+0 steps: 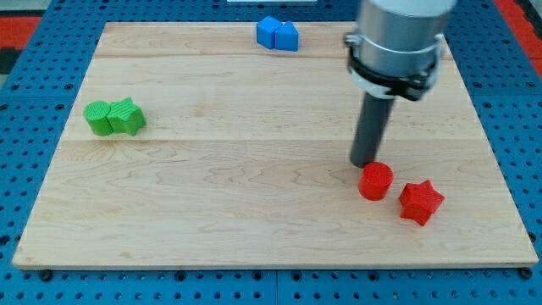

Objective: Push the yellow heart to the bottom of blue cube

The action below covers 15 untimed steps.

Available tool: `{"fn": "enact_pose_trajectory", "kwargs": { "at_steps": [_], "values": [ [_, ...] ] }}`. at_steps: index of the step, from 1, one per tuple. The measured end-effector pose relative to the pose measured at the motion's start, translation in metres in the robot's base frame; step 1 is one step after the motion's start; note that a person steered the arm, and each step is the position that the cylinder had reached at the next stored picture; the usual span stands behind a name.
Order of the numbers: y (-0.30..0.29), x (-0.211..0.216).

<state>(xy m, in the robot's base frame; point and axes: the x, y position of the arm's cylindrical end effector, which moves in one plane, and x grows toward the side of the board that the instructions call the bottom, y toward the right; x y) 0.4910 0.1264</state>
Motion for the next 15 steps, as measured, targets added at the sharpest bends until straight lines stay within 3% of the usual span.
{"fn": "enact_pose_trajectory", "kwargs": {
  "at_steps": [2, 3, 5, 6, 8, 9, 12, 14, 15],
  "values": [
    [0.027, -0.005],
    [0.052, -0.075],
    [0.162, -0.275],
    [0.157, -0.3],
    [-0.005, -0.296],
    [-0.006, -0.296],
    [-0.05, -0.227],
    [-0.164, -0.175],
    [-0.165, -0.196]
  ]
}}
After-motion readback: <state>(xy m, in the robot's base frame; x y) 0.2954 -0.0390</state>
